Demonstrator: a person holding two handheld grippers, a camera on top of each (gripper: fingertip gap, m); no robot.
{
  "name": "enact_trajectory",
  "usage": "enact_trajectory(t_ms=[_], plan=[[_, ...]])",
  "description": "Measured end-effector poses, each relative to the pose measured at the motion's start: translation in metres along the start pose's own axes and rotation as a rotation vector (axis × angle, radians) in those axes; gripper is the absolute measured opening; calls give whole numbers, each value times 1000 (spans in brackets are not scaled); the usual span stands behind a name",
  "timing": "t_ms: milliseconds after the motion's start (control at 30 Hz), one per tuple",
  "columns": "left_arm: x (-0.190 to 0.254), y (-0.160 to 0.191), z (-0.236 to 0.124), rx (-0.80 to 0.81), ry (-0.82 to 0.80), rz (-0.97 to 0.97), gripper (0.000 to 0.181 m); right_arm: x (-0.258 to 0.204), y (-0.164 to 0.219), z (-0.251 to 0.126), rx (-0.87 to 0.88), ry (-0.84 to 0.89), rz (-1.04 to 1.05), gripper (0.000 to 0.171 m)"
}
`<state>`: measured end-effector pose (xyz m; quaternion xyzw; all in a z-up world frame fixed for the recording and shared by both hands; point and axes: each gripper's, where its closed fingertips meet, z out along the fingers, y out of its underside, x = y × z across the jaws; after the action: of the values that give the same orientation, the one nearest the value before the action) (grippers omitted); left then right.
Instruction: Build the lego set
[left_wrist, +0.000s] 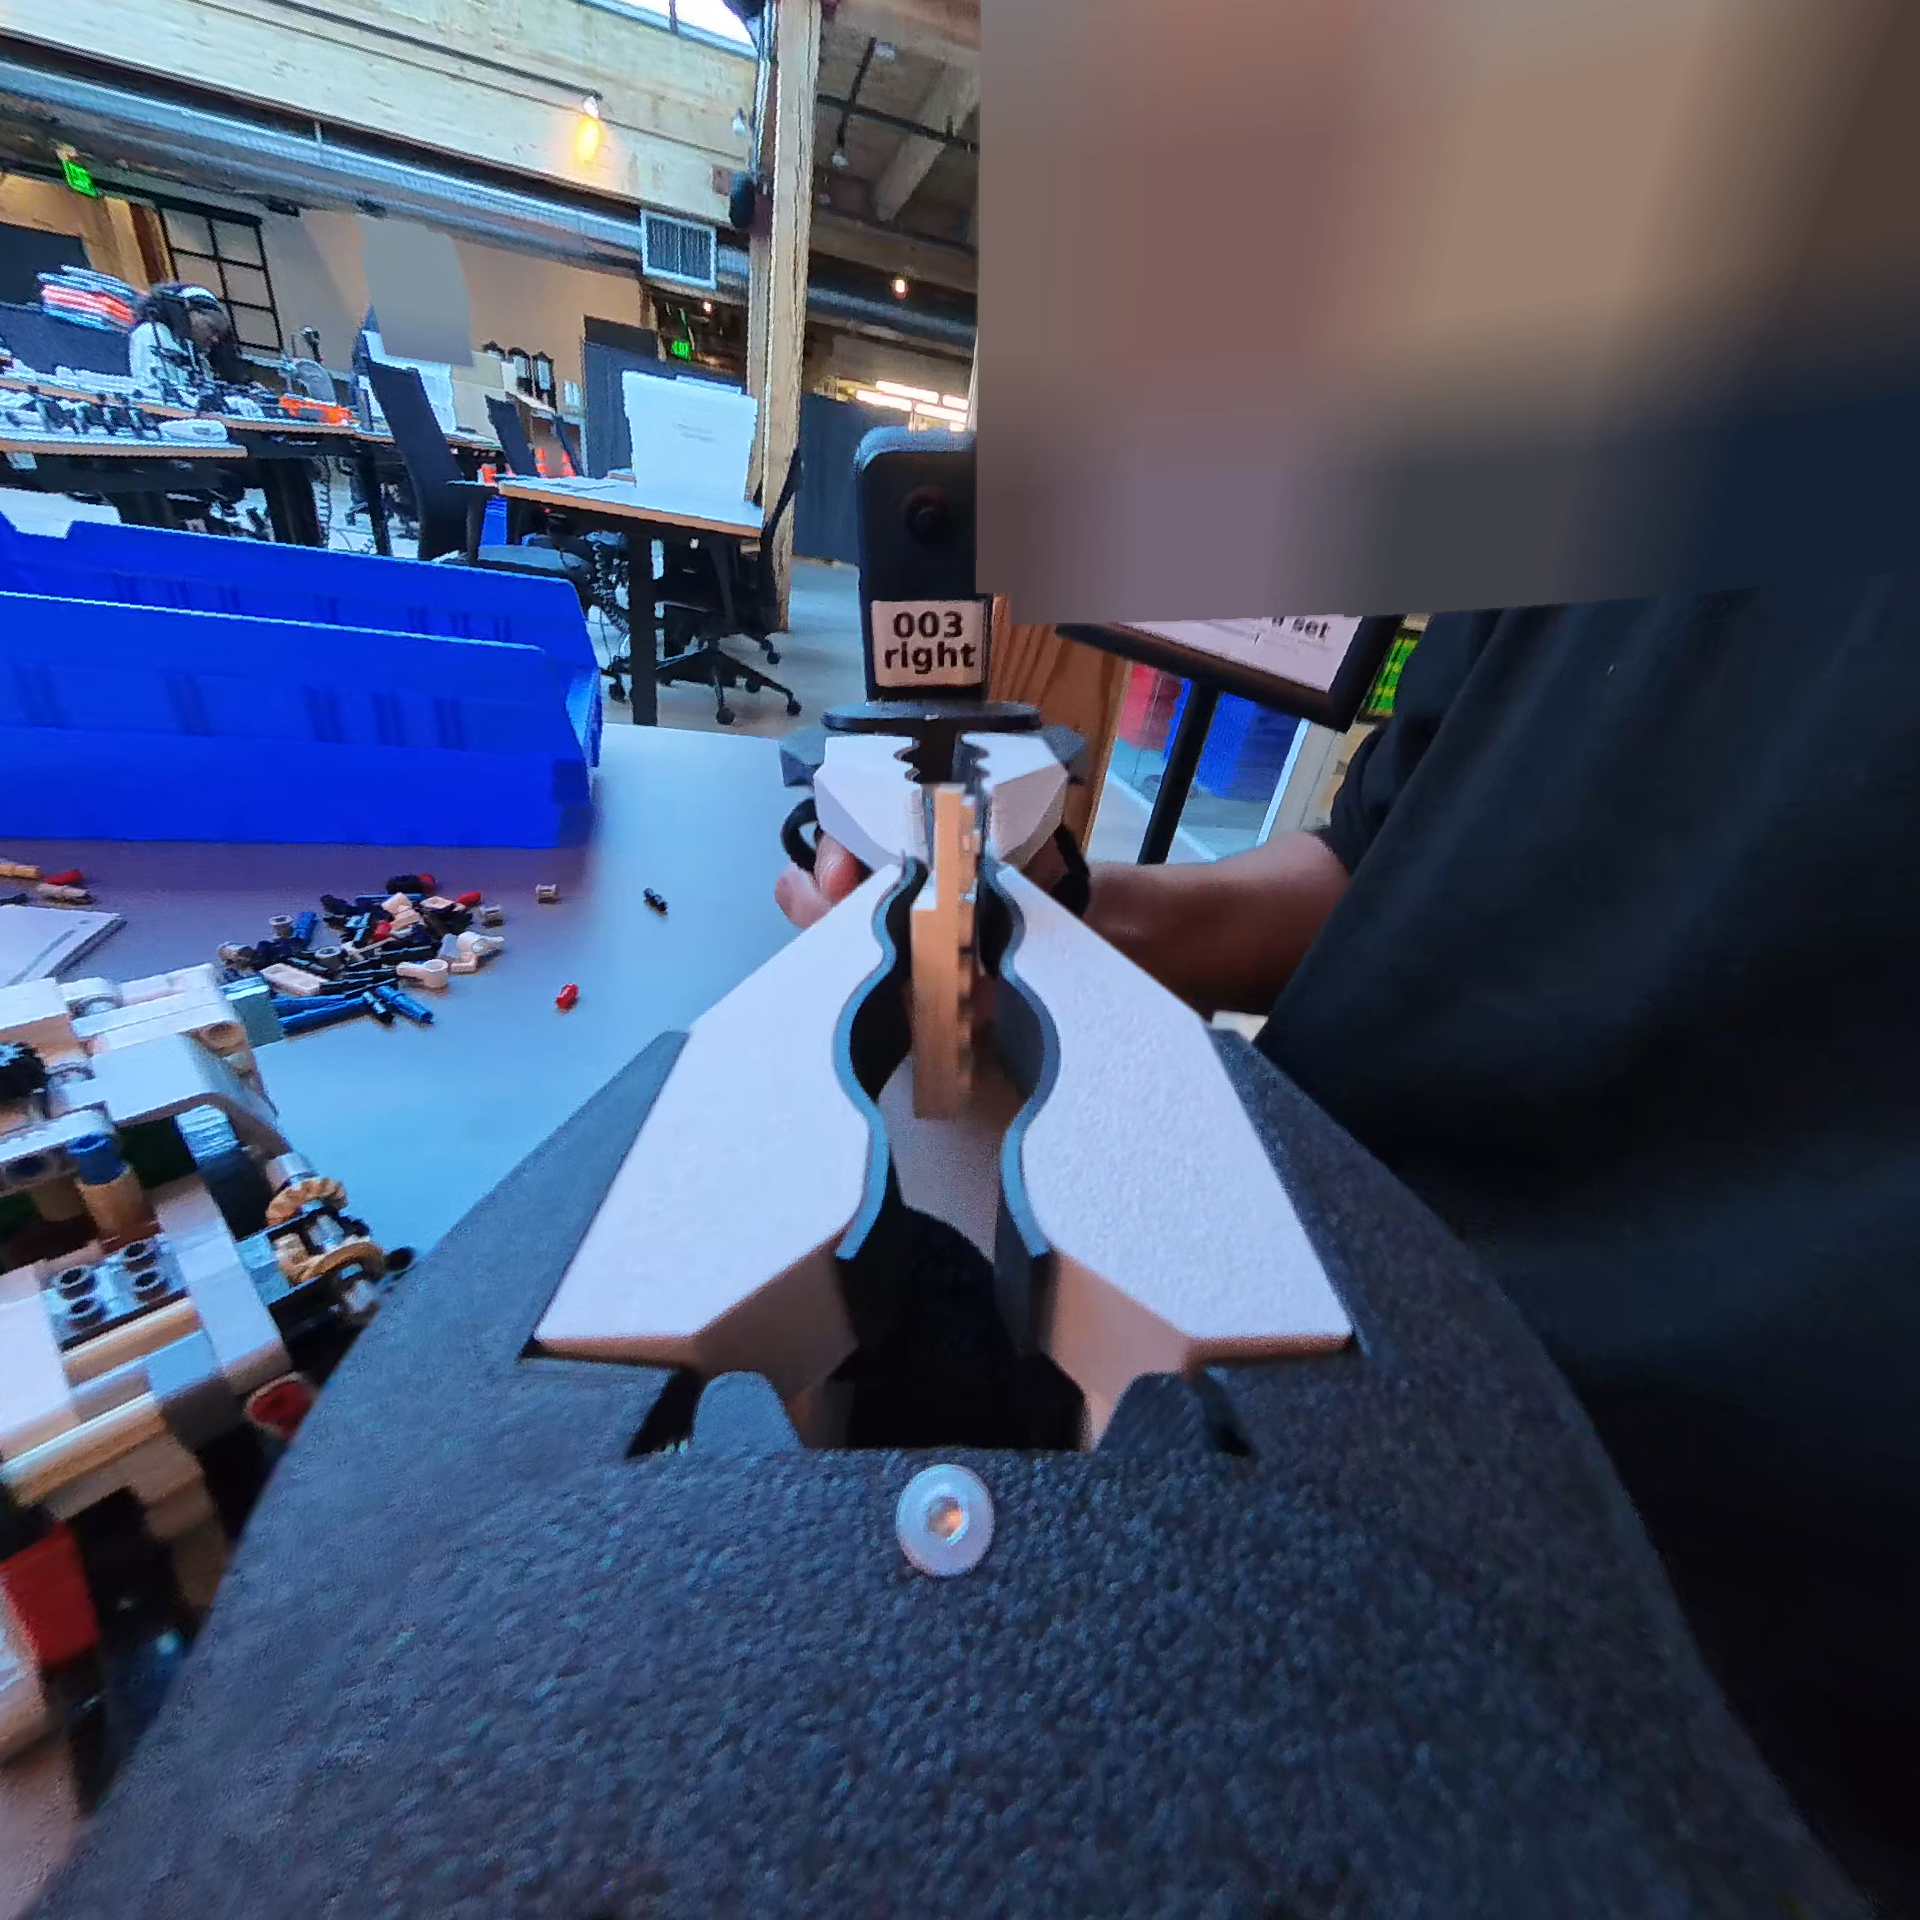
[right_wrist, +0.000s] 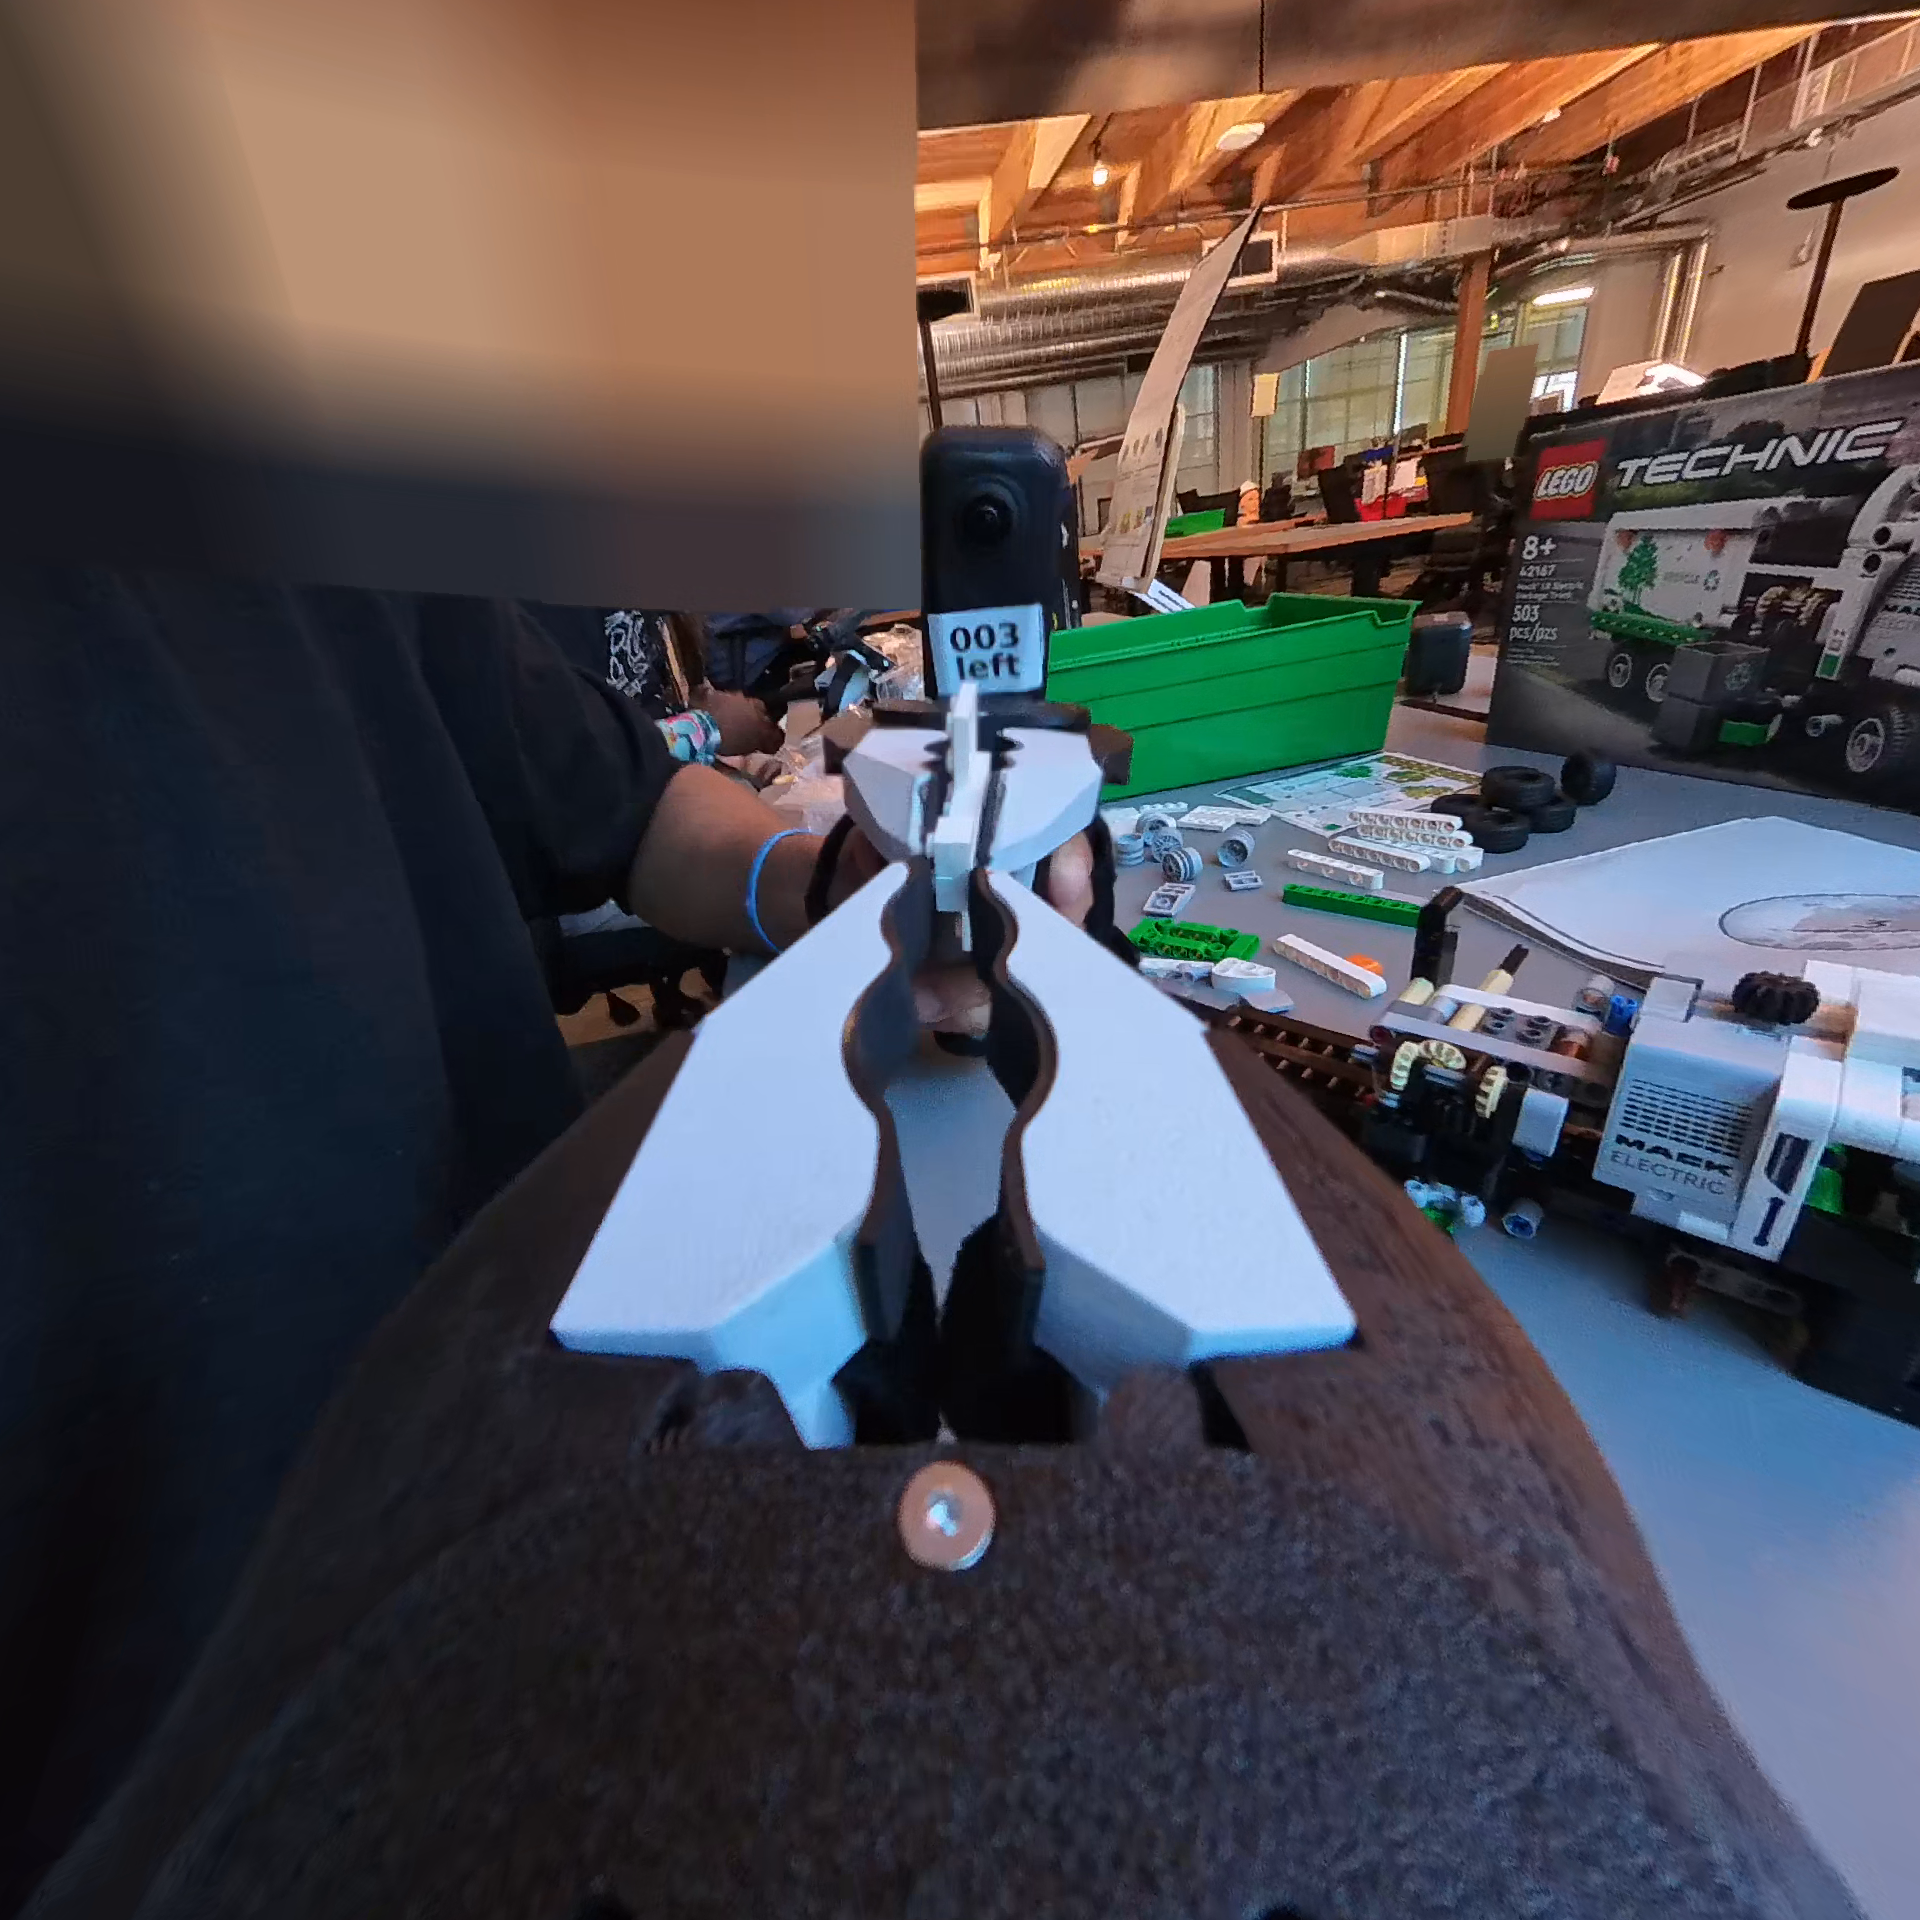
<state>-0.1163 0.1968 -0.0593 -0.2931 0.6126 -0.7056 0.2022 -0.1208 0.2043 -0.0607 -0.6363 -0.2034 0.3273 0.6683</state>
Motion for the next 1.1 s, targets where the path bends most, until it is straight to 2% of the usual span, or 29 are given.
enact_trajectory(t_ms=[167, 533, 667, 800, 867, 933, 967, 1067, 1100], plan=[[-7, 9, -5, -79, -3, -16, 6, 6, 3, -4, -22, -7, 61, 6], [-22, 24, -3, -120, -36, -162, 6, 23, 16, -3, -96, 87, 142, 7], [-33, 26, -6, -133, -88, -170, 15, 38, 7, -11, 21, 146, 328, 7], [-40, 21, -9, -95, -85, -252, 9, 43, 5, -16, 111, 200, 485, 7], [-36, 21, -5, -103, -37, -353, 7, 40, 6, -20, 139, 198, 538, 7], [-29, 27, -1, -161, 20, -496, 6, 34, 14, -26, 71, 192, 510, 8], [-28, 30, 0, -194, 27, -568, 6, 30, 16, -29, 17, 189, 452, 19], [-20, 36, 1, -288, 64, -810, 6, 22, 25, -42, -217, 230, 131, 35], [-19, 38, 1, -311, 59, -872, 6, 21, 25, -45, -267, 272, -13, 33]])
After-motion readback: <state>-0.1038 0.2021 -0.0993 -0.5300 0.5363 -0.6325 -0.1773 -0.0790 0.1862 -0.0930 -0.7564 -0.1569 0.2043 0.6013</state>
